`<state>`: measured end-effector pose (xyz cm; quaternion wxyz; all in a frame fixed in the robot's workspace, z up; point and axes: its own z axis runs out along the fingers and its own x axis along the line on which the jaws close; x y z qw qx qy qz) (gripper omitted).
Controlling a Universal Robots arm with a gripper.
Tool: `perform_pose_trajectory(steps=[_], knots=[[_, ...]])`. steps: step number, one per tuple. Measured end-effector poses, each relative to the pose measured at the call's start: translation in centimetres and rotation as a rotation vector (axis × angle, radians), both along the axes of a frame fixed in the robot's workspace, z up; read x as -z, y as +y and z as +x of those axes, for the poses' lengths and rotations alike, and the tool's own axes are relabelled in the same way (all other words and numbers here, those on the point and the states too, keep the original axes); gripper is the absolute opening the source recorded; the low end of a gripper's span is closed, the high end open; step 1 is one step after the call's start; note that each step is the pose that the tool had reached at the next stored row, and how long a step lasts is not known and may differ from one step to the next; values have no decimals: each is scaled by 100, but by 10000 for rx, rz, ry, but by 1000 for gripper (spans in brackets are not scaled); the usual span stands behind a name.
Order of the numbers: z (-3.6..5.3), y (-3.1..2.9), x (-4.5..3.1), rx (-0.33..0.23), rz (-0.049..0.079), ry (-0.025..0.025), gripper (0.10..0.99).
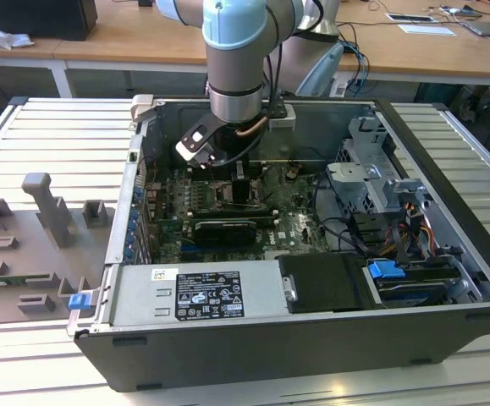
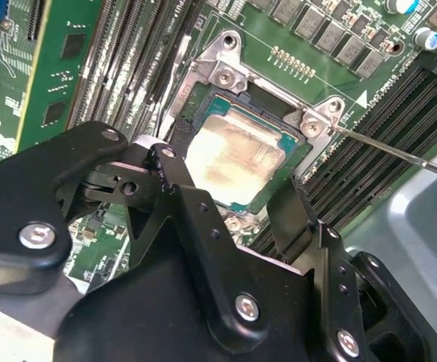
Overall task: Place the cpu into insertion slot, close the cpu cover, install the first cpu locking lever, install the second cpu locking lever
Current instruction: 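Place the cpu into insertion slot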
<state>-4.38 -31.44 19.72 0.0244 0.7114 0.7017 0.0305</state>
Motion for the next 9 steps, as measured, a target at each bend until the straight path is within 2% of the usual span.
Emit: perform_pose_trajectory(steps=[6, 9], knots=[[0, 10, 0, 6, 22, 0, 675], [0, 10, -28, 6, 21, 0, 675]])
